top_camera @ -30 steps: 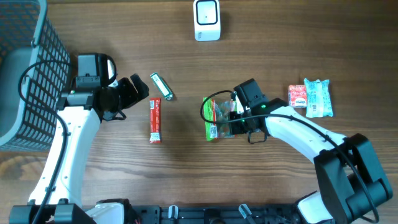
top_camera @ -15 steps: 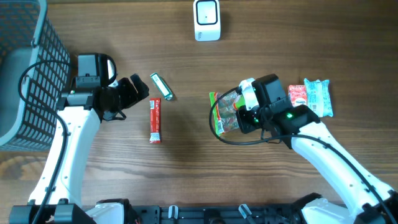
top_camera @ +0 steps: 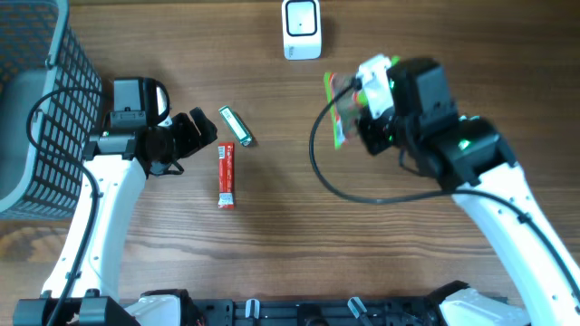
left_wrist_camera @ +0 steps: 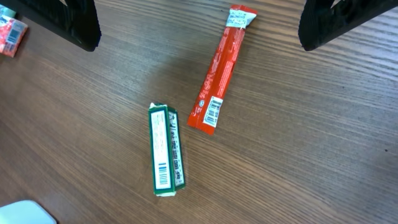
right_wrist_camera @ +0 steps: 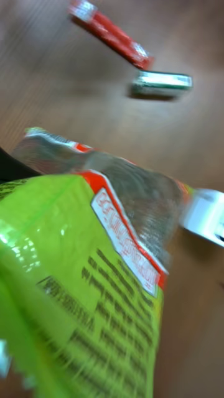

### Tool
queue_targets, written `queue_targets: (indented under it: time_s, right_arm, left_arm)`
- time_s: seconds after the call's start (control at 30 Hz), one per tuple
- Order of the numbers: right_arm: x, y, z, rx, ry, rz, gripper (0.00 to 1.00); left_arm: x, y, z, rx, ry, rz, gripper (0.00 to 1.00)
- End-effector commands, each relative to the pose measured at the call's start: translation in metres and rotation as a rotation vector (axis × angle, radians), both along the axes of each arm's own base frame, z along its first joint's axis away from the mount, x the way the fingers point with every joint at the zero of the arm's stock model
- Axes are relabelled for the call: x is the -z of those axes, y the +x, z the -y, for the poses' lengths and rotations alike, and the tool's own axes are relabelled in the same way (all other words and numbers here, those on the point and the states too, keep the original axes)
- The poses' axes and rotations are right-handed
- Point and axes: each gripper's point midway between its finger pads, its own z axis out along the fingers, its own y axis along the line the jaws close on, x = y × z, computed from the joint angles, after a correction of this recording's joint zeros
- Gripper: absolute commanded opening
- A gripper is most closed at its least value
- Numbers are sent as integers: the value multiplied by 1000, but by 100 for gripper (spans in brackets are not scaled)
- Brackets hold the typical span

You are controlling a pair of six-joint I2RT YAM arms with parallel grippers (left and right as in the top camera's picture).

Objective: Scan the item barcode
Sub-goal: 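Lift the green snack bag and hold it under the scanner, then place the green snack bag on the right side and release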

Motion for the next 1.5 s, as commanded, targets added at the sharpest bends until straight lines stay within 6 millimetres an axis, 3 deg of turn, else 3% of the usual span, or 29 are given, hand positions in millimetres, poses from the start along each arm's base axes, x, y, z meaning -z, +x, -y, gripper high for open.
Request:
queue_targets:
  time_s: [0.0, 0.07, 0.1, 0.2, 0.27, 0.43, 0.57, 0.6, 0.8, 0.9, 1.0, 1.2, 1.3, 1.37, 1.47]
  right_arm:
    - [-48, 38, 13, 33, -157, 131, 4]
    - [-66, 61, 5, 8, -249, 207, 4]
    - [-75, 81, -5, -17, -343, 290, 4]
    - [-78, 123, -38, -67, -522, 461, 4]
    - [-66, 150, -56, -81, -590, 517, 4]
    - [-4, 225, -83, -75, -828, 643, 4]
    - [12, 258, -103, -61, -938, 826, 4]
    - [13, 261, -105, -48, -955, 865, 4]
    - [69, 282, -113, -93, -984, 931, 4]
    - [97, 284, -122, -118, -819, 884, 4]
    - [108, 283, -120, -89, -751, 836, 5]
    - [105, 279, -112, -35, -749, 787, 4]
    - [108, 265, -126, -121, -594, 669, 4]
    - [99, 257, -133, -146, -499, 631, 4]
    - [93, 255, -131, -151, -500, 628, 4]
  left_arm:
    - [-4, 2, 1, 22, 2, 17, 100]
    - [-4, 2, 1, 22, 2, 17, 100]
    - [-4, 2, 1, 21, 2, 17, 100]
    - [-4, 2, 1, 22, 2, 17, 100]
    - [-4, 2, 1, 22, 2, 17, 100]
    - [-4, 2, 1, 22, 2, 17, 100]
    - [-4, 2, 1, 22, 2, 17, 100]
    - [-4, 2, 1, 22, 2, 17, 100]
    - [-4, 2, 1, 22, 2, 17, 100]
    - [-4, 2, 1, 22, 2, 17, 100]
    - [-4, 2, 1, 22, 2, 17, 100]
    - [-4, 2, 1, 22, 2, 17, 100]
    - [-4, 2, 1, 22, 2, 17, 100]
    - [-4, 2, 1, 21, 2, 17, 100]
    - [-4, 2, 1, 22, 2, 17, 100]
